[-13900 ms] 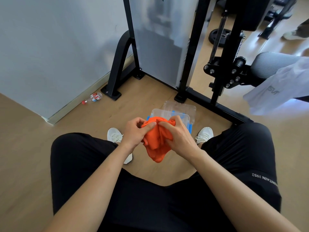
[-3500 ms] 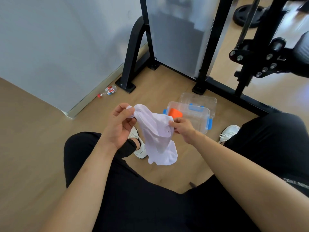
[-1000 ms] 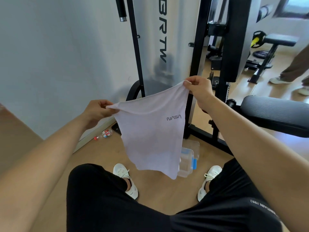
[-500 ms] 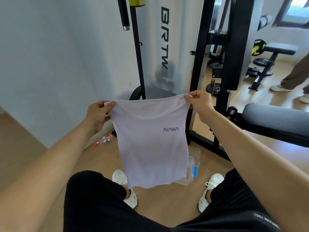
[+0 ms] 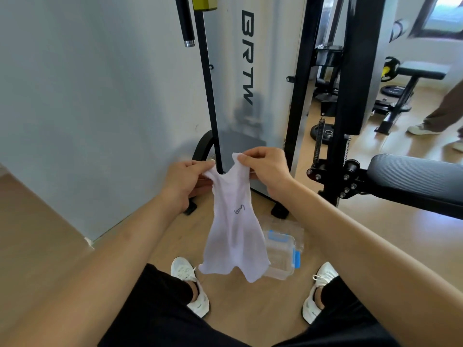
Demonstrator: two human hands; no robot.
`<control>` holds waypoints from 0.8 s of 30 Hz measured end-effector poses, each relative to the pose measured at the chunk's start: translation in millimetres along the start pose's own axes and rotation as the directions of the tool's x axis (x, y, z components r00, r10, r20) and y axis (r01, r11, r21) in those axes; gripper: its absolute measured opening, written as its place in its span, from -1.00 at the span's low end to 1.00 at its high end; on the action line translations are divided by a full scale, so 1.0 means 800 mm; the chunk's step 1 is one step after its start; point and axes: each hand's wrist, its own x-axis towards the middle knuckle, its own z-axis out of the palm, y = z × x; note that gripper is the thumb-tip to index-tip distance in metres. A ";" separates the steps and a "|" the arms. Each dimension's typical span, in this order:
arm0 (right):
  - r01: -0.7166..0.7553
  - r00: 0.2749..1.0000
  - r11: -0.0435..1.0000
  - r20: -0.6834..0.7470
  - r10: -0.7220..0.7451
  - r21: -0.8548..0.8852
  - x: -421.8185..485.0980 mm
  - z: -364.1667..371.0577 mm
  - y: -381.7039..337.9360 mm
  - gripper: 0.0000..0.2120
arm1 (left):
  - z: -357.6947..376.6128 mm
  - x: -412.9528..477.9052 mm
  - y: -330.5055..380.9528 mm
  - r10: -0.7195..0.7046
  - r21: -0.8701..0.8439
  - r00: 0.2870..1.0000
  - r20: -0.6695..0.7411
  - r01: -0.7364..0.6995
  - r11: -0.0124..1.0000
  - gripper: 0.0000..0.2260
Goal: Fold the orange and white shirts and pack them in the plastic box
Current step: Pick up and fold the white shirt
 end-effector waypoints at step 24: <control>0.289 0.911 0.935 0.361 -0.202 -0.207 -0.025 -0.052 0.020 -0.93 | -0.022 -0.004 -0.050 0.233 0.221 0.954 0.186 -0.272 0.937 -0.77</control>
